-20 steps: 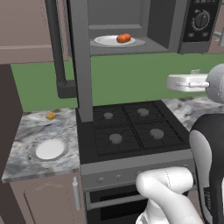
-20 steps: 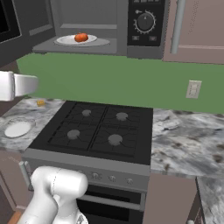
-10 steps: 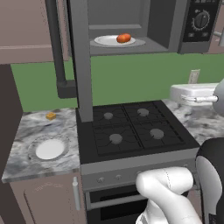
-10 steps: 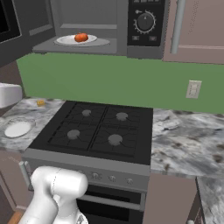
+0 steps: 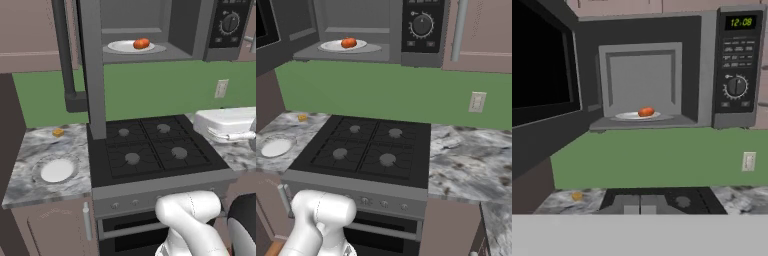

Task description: Pick the squash from the counter and place it in the microwave. Then turn on the microwave.

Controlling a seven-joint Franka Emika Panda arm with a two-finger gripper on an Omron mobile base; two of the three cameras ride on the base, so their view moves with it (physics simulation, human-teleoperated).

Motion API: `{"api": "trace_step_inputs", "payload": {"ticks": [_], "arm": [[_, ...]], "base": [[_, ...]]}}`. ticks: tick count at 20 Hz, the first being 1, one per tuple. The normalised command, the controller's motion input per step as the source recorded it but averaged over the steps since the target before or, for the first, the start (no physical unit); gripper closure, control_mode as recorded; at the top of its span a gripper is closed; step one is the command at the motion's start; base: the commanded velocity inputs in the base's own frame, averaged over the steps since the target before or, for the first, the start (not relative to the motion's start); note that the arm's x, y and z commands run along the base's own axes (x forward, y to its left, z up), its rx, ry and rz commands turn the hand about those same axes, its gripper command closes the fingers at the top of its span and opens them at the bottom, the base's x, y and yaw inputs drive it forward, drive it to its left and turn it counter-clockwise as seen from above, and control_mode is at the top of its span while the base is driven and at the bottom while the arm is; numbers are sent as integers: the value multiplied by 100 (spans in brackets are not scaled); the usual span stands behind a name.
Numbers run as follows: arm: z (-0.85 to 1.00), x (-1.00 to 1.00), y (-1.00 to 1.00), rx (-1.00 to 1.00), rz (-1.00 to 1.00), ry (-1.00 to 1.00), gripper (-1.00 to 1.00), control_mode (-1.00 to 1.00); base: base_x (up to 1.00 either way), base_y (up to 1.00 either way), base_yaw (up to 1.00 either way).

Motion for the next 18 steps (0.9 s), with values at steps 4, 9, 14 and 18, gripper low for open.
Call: {"api": "trace_step_inputs", "payload": {"ticks": [4,9,14,18], "arm": [[0,-34,17,0,1,-8,100,-100],[0,-32,16,0,1,-9,100,-100],[0,-29,15,0,1,-8,100,-100],[0,-20,14,0,0,-6,100,-100]], "base": [[0,0,0],[0,0,0],[0,0,0],[0,0,0]]}}
